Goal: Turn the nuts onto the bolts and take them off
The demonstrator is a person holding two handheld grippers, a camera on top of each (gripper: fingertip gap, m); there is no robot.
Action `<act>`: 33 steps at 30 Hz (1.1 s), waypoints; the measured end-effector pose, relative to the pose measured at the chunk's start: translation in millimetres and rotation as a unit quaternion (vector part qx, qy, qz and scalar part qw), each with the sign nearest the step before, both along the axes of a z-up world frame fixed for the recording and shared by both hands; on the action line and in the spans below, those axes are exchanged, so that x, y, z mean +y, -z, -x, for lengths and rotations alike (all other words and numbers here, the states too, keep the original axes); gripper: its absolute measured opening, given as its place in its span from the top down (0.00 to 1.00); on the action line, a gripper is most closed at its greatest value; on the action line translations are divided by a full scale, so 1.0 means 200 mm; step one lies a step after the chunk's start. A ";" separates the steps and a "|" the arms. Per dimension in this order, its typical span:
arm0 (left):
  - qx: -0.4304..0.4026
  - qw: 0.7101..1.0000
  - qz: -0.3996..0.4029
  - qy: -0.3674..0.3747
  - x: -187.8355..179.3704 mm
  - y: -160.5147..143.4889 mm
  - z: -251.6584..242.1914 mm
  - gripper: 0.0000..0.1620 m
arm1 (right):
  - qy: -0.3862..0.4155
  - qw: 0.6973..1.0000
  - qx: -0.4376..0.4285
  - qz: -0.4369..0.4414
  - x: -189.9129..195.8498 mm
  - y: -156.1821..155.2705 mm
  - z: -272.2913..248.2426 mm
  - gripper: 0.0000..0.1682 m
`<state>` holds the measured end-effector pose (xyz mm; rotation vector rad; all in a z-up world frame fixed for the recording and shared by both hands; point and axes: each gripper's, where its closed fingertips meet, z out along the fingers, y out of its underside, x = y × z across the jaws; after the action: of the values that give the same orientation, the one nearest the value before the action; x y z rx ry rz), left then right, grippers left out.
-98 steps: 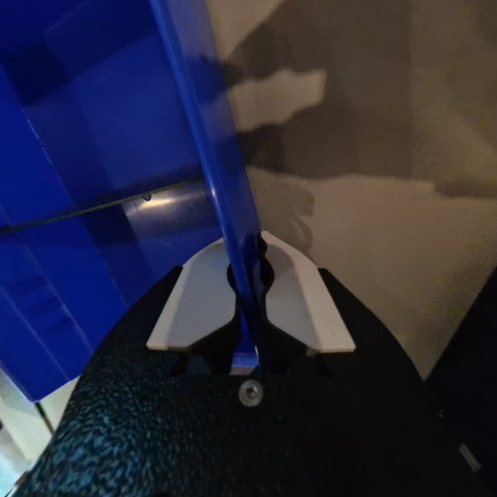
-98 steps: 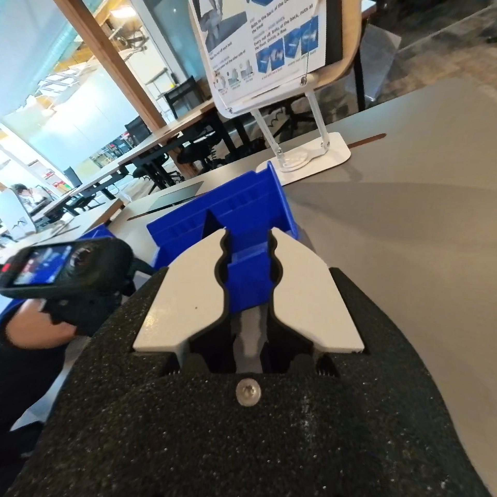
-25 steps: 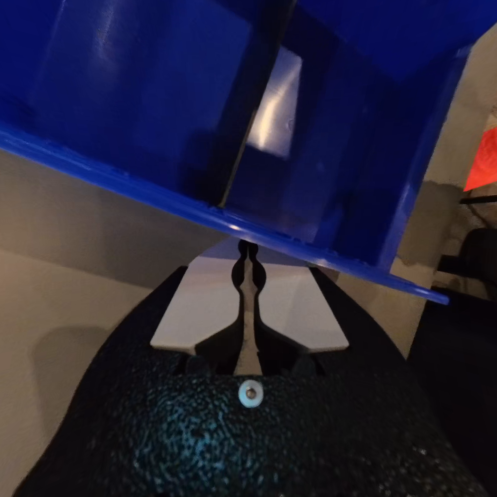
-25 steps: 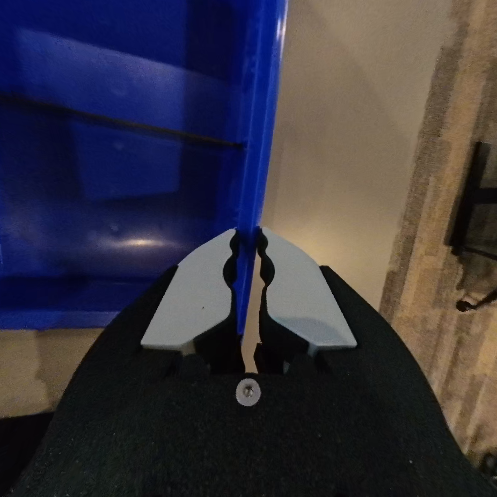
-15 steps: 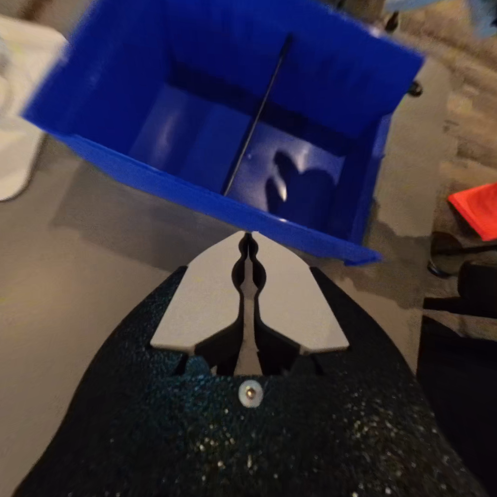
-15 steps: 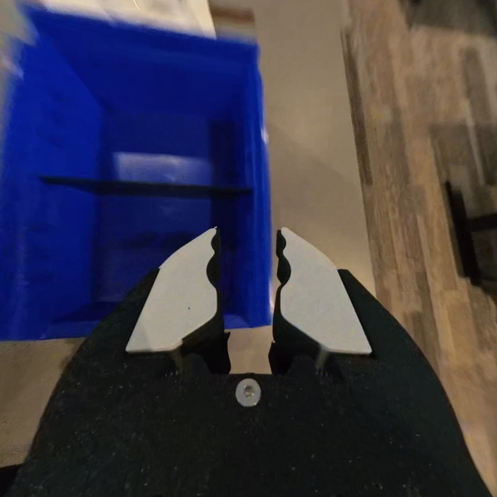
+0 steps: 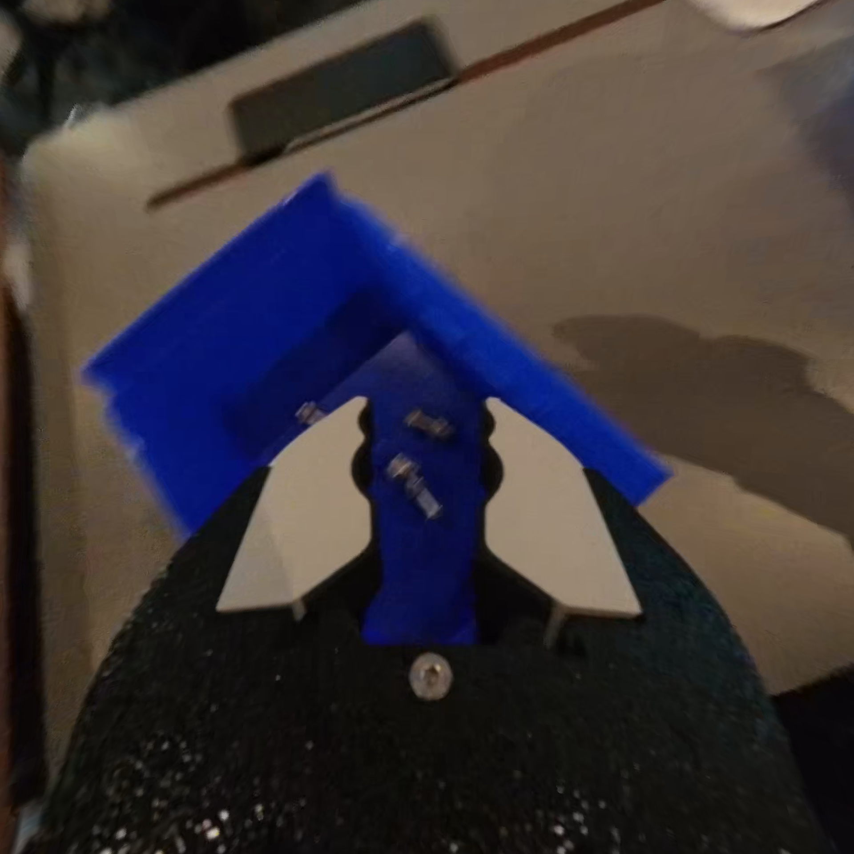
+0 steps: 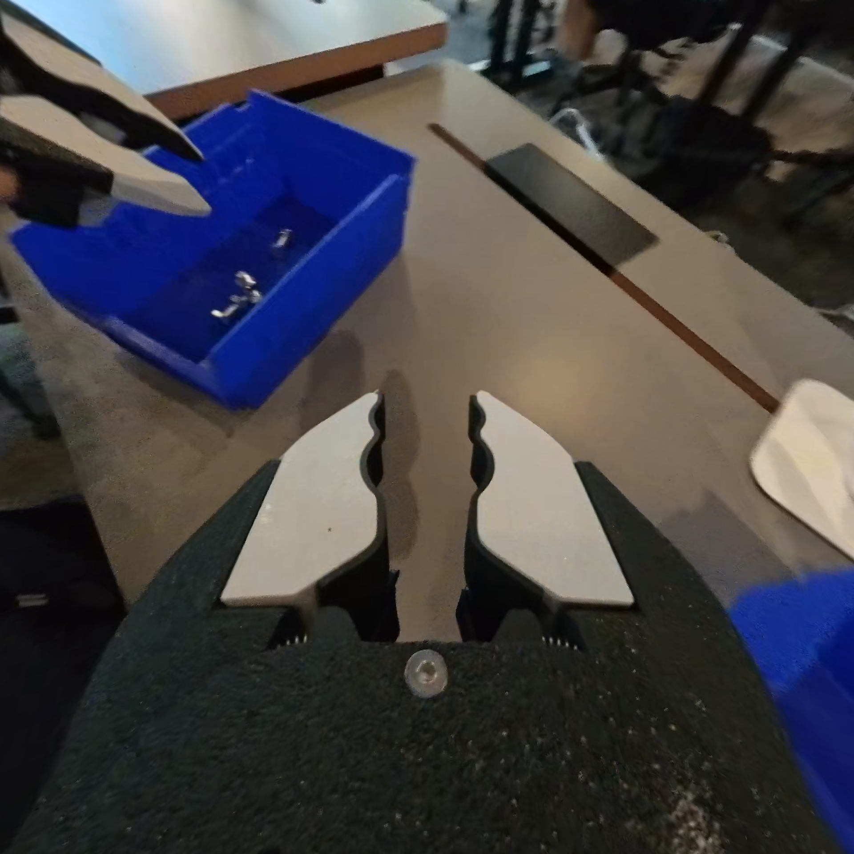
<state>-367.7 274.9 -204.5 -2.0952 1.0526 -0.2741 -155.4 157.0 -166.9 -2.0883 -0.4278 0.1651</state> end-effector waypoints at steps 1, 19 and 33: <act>0.012 0.999 0.013 -0.049 0.05 0.02 0.16 0.67 | -0.027 1.000 0.000 0.001 0.06 0.01 0.07 0.80; 0.095 0.936 0.322 -0.108 0.10 0.55 0.61 0.81 | -0.413 0.902 -0.083 0.098 0.56 0.31 1.03 0.81; 0.062 0.930 0.308 -0.192 0.36 0.56 0.83 0.98 | -0.585 0.731 -0.301 0.181 0.76 0.76 1.42 0.83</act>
<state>-533.0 347.5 -315.8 -2.8636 0.6395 -0.3051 -439.3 308.2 -318.2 -1.8597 -2.2463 0.3086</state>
